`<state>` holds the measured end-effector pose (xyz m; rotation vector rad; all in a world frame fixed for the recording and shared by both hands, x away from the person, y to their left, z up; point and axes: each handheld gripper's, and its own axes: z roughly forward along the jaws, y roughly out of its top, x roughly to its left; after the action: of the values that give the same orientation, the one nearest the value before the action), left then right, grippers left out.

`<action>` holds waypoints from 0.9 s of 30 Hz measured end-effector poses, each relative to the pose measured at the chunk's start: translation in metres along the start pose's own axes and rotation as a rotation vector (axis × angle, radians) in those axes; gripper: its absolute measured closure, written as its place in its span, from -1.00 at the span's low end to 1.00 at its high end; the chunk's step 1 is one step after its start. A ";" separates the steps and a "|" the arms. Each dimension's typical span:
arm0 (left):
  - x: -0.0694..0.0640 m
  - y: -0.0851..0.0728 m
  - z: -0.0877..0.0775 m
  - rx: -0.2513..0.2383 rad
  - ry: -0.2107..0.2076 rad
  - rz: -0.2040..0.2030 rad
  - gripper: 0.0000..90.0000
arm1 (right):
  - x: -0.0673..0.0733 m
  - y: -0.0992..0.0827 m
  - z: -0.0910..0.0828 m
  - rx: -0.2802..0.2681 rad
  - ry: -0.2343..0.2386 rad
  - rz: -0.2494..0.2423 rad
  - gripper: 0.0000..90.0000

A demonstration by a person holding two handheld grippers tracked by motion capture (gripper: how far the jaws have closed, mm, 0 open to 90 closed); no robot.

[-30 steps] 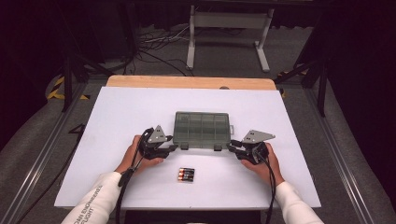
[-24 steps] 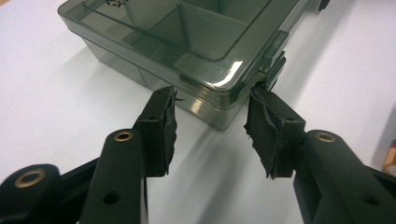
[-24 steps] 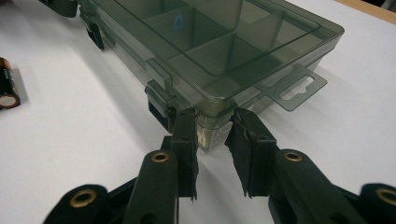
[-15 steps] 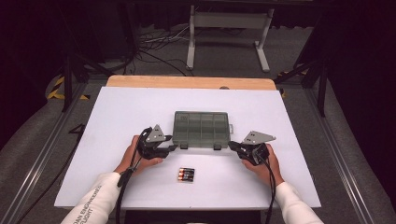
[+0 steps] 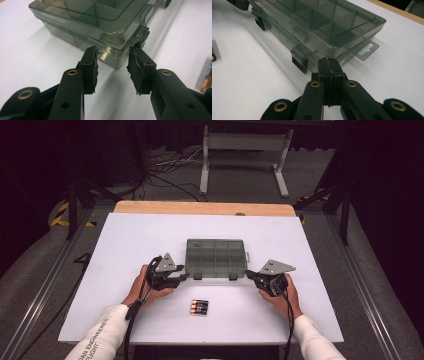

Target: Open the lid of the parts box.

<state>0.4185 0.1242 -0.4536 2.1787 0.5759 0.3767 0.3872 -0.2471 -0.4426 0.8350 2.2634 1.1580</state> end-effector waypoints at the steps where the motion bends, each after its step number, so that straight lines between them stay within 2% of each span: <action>1: 0.001 0.000 -0.001 -0.001 0.006 0.002 0.35 | 0.000 0.000 -0.001 -0.003 -0.003 0.002 1.00; 4: 0.001 0.001 -0.003 -0.012 -0.002 -0.002 0.39 | -0.001 0.002 -0.003 -0.022 -0.012 0.003 1.00; 8: 0.002 0.002 -0.006 -0.025 0.010 -0.004 0.42 | -0.001 0.002 -0.004 -0.026 -0.023 0.000 1.00; 11: 0.004 0.002 -0.008 -0.041 0.018 -0.018 0.35 | -0.002 0.003 -0.005 -0.035 -0.041 -0.009 1.00; 13: 0.004 0.003 -0.009 -0.051 0.047 -0.010 0.32 | -0.003 0.005 -0.005 -0.042 -0.055 -0.010 0.99; 15: 0.003 0.004 -0.009 -0.053 0.106 0.014 0.23 | -0.004 0.006 -0.005 -0.044 -0.075 -0.016 0.94; 17: 0.003 0.006 -0.009 -0.070 0.153 0.029 0.24 | -0.004 0.008 -0.004 -0.037 -0.108 -0.029 0.91; 18: 0.003 0.007 -0.009 -0.071 0.174 0.036 0.24 | -0.004 0.009 -0.004 -0.042 -0.121 -0.030 0.81; 21: 0.004 0.009 -0.007 -0.063 0.220 0.068 0.23 | -0.007 0.012 -0.004 -0.055 -0.145 -0.038 0.78; 23: 0.005 0.012 -0.005 -0.064 0.218 0.075 0.23 | -0.008 0.014 -0.004 -0.069 -0.162 -0.057 0.73; 25: 0.005 0.015 -0.002 -0.061 0.232 0.090 0.23 | -0.008 0.016 -0.003 -0.076 -0.165 -0.075 0.73; 27: 0.007 0.015 0.000 -0.061 0.220 0.080 0.23 | -0.008 0.017 -0.002 -0.078 -0.164 -0.087 0.74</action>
<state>0.4289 0.1197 -0.4411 2.1202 0.5894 0.6745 0.3964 -0.2460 -0.4265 0.7647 2.0866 1.0896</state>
